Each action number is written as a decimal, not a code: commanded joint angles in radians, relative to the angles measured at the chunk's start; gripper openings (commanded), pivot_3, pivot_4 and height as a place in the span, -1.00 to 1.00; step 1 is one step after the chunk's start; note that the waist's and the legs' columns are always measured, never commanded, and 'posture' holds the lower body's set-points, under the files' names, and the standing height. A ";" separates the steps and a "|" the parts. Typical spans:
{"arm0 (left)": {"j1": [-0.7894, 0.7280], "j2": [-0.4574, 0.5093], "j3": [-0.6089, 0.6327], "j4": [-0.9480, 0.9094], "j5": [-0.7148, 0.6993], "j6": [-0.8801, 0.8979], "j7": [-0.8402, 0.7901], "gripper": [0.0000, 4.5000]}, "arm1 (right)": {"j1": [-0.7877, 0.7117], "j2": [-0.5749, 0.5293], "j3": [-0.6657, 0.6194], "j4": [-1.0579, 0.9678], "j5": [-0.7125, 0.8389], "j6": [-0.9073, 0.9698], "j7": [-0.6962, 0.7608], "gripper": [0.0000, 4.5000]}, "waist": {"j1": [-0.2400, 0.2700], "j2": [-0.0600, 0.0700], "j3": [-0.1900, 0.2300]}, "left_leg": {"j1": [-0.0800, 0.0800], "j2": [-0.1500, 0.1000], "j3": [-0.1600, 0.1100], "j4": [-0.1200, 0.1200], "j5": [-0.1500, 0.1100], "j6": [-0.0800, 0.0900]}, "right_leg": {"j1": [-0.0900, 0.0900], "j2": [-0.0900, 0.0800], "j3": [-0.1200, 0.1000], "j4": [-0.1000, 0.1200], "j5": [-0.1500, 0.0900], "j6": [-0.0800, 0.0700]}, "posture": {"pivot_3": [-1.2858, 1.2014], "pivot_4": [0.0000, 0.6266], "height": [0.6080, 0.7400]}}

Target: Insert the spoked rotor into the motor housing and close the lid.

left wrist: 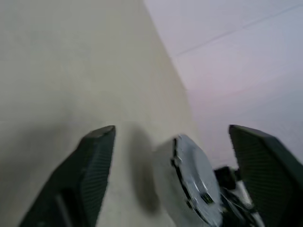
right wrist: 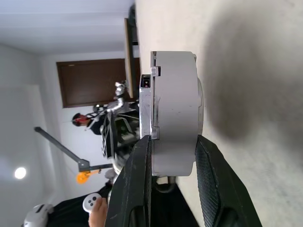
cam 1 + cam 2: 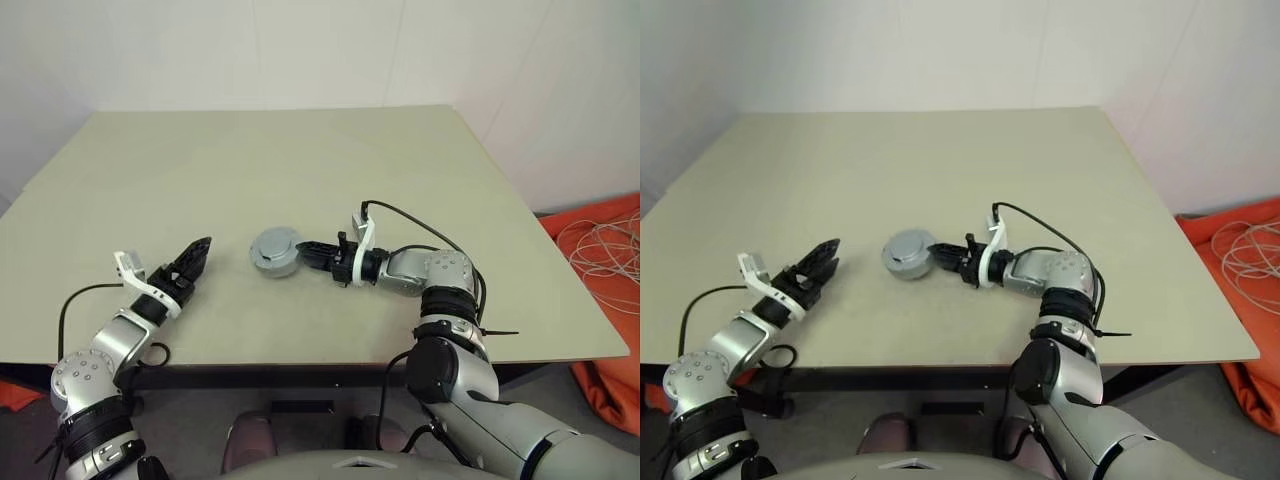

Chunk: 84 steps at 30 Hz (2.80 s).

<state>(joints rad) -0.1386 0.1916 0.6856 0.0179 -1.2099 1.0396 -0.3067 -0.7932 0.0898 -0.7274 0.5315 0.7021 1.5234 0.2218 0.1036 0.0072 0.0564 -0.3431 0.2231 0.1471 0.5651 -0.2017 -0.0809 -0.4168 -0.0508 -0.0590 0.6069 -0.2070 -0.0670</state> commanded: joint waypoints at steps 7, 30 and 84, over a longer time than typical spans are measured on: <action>0.005 -0.027 -0.051 -0.023 -0.291 0.060 0.108 1.00 | -0.106 0.019 -0.074 -0.075 0.164 0.088 0.024 -0.51 | 0.003 0.000 0.000 | 0.000 0.000 0.000 0.001 0.000 0.000 | 0.000 0.000 0.000 0.000 0.002 0.003 | 0.03 -1.00 1.00; -0.032 0.016 -0.220 -0.094 -0.507 -0.074 0.164 1.00 | -0.036 0.031 0.061 -0.132 0.295 0.091 -0.009 -0.51 | 0.006 0.000 0.000 | -0.001 0.000 0.000 0.005 0.000 0.000 | 0.001 0.000 0.000 0.001 0.004 0.006 | 0.03 -1.00 1.00; -0.013 0.036 -0.313 -0.104 -0.500 -0.165 0.162 -0.41 | 0.025 0.018 0.099 -0.159 0.308 -0.036 -0.102 1.00 | 0.003 -0.001 0.000 | 0.005 0.000 -0.001 0.011 0.000 0.000 | 0.010 0.000 0.001 0.003 0.004 0.014 | 0.03 -1.00 1.00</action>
<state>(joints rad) -0.1282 0.2179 0.3539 -0.0327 -1.6977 0.8913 -0.1062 -0.7630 0.1042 -0.6334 0.3899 0.9925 1.4993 0.1234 0.1066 0.0065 0.0560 -0.3377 0.2233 0.1462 0.5764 -0.2016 -0.0812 -0.4065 -0.0513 -0.0581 0.6096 -0.2029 -0.0529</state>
